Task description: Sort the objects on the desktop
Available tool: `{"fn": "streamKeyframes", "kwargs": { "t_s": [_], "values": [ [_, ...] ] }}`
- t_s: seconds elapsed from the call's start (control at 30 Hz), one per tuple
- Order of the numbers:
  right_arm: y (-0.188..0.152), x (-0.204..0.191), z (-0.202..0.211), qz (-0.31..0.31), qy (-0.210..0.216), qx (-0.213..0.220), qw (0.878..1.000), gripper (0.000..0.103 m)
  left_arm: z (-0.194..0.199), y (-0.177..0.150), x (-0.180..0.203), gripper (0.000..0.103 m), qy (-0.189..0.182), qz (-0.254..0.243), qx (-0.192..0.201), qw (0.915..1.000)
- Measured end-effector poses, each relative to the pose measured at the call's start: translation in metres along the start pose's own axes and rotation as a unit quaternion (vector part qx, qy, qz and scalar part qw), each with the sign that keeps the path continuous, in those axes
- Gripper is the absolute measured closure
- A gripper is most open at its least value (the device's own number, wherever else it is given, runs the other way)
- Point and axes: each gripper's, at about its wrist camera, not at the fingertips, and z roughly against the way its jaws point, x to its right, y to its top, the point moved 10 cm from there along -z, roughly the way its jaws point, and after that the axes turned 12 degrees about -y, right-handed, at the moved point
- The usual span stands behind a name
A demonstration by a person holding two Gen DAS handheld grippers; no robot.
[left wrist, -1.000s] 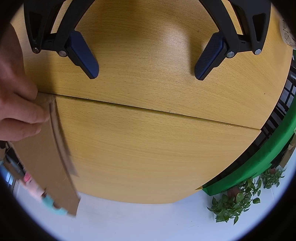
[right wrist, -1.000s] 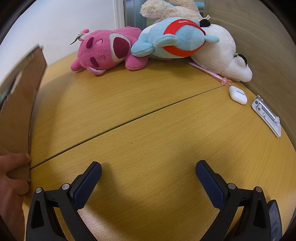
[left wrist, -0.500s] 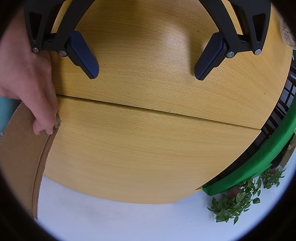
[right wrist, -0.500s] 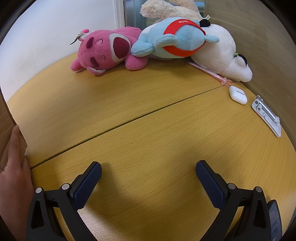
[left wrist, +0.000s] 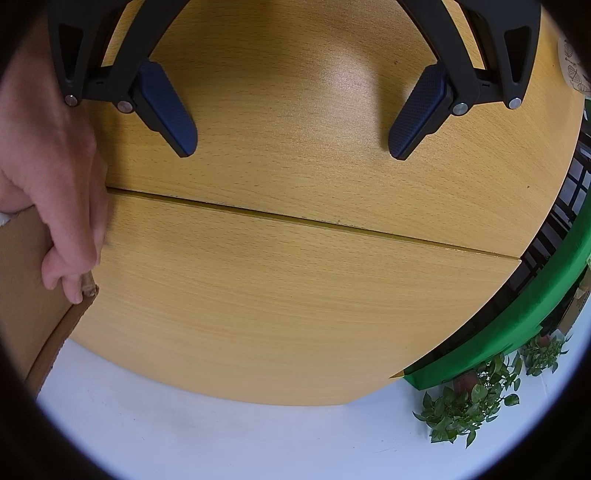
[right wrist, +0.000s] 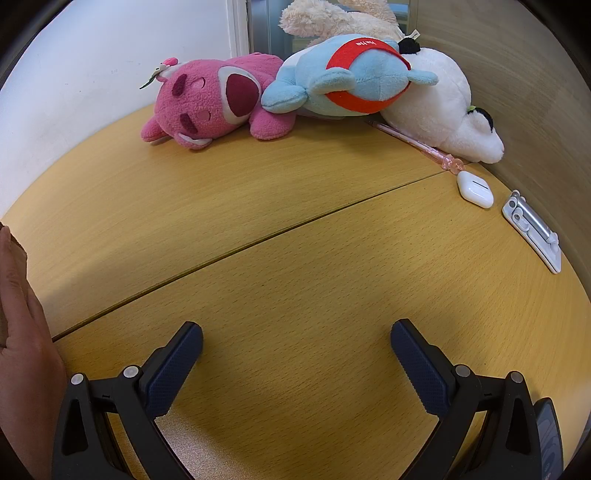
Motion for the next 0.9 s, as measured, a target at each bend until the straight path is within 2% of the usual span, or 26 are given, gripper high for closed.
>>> {"fn": "streamKeyframes", "kwargs": {
  "t_s": [0.9],
  "values": [
    [-0.0011, -0.0011, 0.0001, 0.0, 0.0, 0.001, 1.0, 0.0, -0.0003, 0.0001, 0.0, 0.0, 0.001, 0.002, 0.0, 1.0]
  ]
}}
